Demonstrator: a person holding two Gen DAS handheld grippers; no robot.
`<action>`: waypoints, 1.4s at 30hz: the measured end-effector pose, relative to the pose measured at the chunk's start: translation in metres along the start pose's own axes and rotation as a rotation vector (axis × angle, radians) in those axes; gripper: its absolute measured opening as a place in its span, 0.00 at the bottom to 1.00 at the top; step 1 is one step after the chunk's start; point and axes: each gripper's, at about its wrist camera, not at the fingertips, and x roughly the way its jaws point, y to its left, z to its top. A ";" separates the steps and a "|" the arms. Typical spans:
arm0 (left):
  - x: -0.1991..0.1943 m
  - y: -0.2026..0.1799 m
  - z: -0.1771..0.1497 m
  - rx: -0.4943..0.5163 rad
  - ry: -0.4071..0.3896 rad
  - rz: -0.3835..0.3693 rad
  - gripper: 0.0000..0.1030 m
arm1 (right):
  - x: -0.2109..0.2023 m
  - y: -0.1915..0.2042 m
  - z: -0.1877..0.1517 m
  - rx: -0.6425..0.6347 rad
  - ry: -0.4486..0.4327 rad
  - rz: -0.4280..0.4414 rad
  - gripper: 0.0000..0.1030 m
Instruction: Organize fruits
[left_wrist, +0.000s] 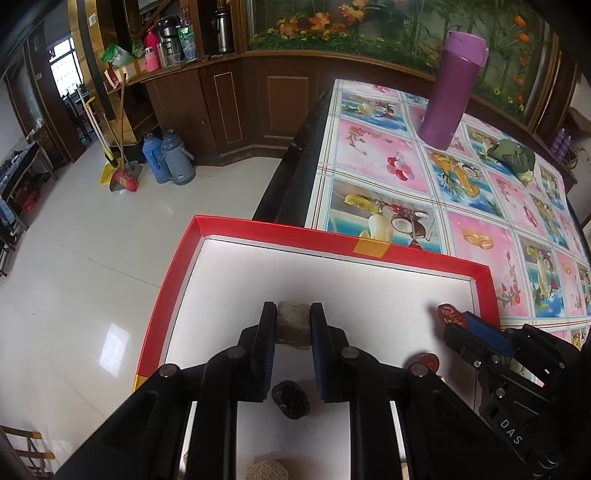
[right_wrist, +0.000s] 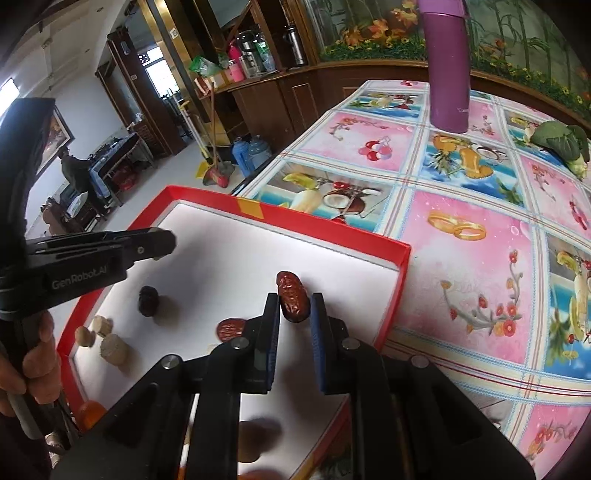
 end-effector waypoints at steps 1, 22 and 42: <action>0.000 0.001 0.000 -0.003 0.002 0.001 0.16 | 0.001 -0.001 0.000 0.002 0.004 -0.005 0.18; -0.048 0.008 -0.021 -0.062 -0.144 0.145 0.54 | -0.029 -0.002 0.003 -0.022 -0.081 -0.003 0.19; -0.204 -0.036 -0.107 -0.064 -0.611 0.271 1.00 | -0.194 0.023 -0.079 -0.073 -0.501 -0.137 0.98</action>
